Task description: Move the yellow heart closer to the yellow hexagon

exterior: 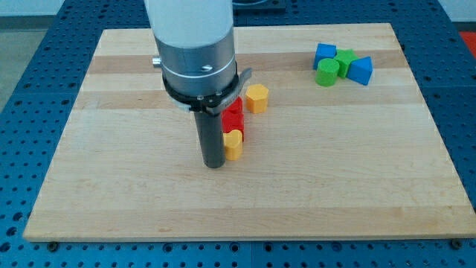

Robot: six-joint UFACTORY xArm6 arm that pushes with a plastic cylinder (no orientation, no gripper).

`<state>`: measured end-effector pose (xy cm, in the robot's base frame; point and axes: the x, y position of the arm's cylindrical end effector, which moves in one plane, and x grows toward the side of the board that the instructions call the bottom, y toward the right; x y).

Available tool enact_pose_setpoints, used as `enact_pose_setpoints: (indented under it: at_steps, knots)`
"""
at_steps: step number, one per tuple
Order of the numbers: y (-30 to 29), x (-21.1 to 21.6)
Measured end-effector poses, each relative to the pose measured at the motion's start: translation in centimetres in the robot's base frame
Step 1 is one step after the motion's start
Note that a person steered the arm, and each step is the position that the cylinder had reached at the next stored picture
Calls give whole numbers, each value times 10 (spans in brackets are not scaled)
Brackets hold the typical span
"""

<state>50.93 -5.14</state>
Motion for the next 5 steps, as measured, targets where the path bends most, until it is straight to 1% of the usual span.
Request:
enact_pose_setpoints:
  at_steps: [2,3,4,5]
  knots:
    - [12,-17]
    - [14,3]
    - [27,14]
    - [35,4]
